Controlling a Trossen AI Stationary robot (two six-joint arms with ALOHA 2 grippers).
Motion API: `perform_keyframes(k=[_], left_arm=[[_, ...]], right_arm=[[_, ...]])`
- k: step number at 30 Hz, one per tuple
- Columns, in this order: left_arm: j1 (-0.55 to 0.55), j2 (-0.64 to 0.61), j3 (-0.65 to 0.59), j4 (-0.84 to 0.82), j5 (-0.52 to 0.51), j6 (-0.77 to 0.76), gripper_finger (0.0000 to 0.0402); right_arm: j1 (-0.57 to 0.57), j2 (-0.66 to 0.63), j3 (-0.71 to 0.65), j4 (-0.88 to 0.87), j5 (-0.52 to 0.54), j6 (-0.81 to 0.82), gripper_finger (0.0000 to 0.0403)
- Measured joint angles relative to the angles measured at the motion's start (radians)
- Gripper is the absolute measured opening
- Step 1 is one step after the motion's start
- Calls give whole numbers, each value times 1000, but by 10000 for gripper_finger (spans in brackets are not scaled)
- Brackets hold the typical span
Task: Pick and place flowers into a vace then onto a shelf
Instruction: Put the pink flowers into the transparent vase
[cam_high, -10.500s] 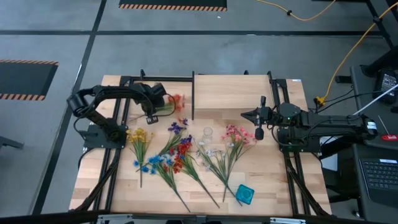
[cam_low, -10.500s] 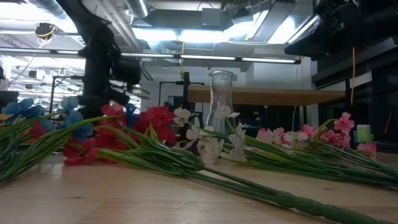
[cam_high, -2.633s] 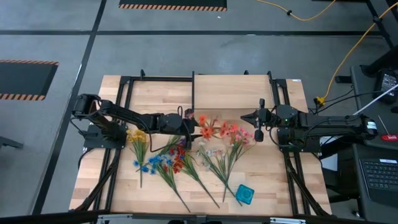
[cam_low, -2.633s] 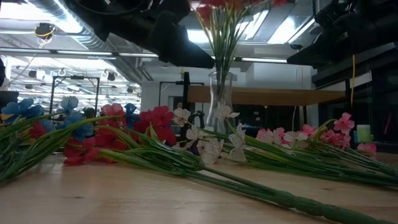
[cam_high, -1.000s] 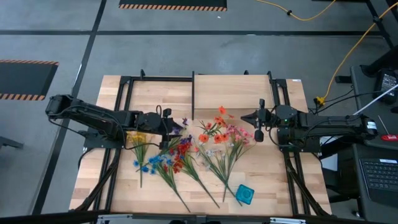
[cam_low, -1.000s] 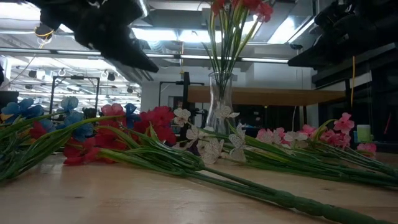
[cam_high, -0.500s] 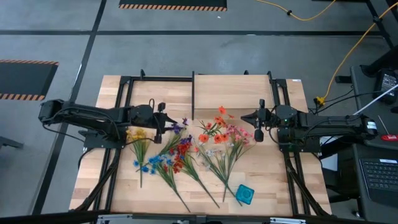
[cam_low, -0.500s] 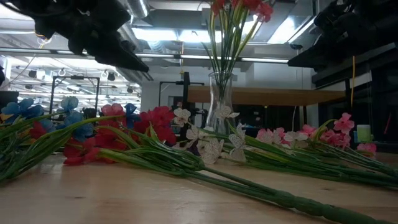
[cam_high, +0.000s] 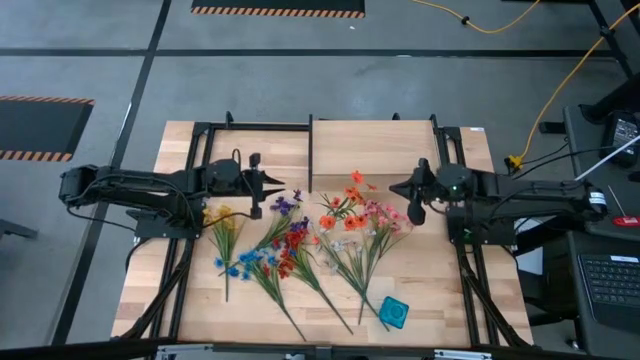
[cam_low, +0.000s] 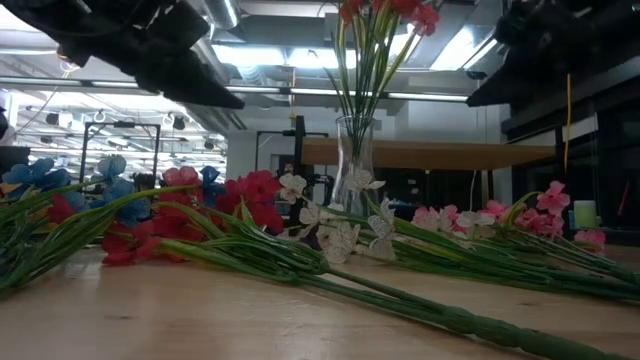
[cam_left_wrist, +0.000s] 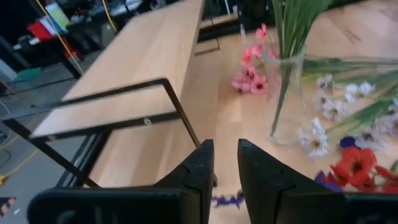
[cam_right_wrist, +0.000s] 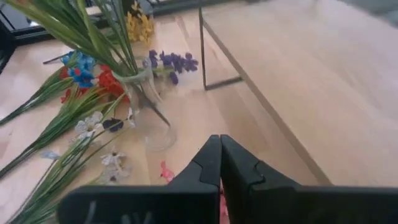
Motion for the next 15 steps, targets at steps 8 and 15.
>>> perform_keyframes(k=[8,15], left_arm=[[0,0,0,10,2,-2,66],[0,0,0,17,2,-1,63]], right_arm=[[81,109,122,-191,9,192,2],[241,239,273,-411,169,437,2]])
